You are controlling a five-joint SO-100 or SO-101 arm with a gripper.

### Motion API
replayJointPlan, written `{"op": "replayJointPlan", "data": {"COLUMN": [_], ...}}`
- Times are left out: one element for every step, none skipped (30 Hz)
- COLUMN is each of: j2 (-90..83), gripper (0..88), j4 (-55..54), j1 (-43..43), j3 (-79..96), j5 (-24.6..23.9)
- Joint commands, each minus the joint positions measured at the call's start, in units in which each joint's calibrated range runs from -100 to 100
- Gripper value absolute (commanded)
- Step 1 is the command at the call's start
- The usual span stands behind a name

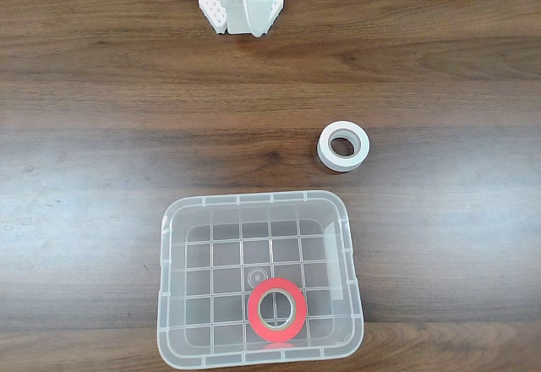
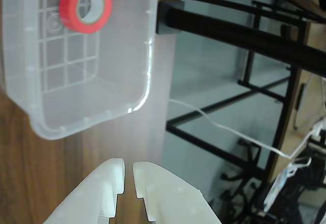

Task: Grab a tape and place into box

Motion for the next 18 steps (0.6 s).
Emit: {"op": "replayJointPlan", "data": {"j2": [-19.81, -22.95, -26.25, -29.06, -32.12, -34.69, -37.59, -40.08, -42.98, -45.31, -48.05, -50.3, -52.71, -54.89, -57.14, -59.63, -61.81, -64.22], "gripper": [1.2, 1.2, 1.2, 1.2, 1.2, 1.2, 1.2, 1.2, 1.2, 1.2, 1.2, 1.2, 1.2, 1.3, 1.3, 1.3, 1.3, 1.3], "j4": [0.68, 0.59, 0.42, 0.16, -0.26, -1.38, -2.83, -4.55, -6.77, -8.91, -11.48, -14.13, -17.73, -21.5, -24.75, -28.35, -31.43, -34.68], "j1": [-0.12, -0.12, -0.12, -0.12, -0.12, -0.12, -0.12, -0.12, -0.12, -0.12, -0.12, -0.12, -0.12, -0.12, -0.12, -0.05, 0.03, -0.05], "j3": [21.89, 26.09, 30.82, 35.11, 40.28, 44.84, 50.09, 54.74, 60.17, 64.99, 70.33, 75.15, 80.84, 85.92, 90.92, 96.53, 101.26, 106.6], "j5": [0.25, 0.31, 0.62, 1.04, 1.31, 1.47, 1.57, 1.57, 1.62, 1.62, 1.62, 1.62, 1.36, 1.2, 1.2, 1.2, 1.47, 1.68]}}
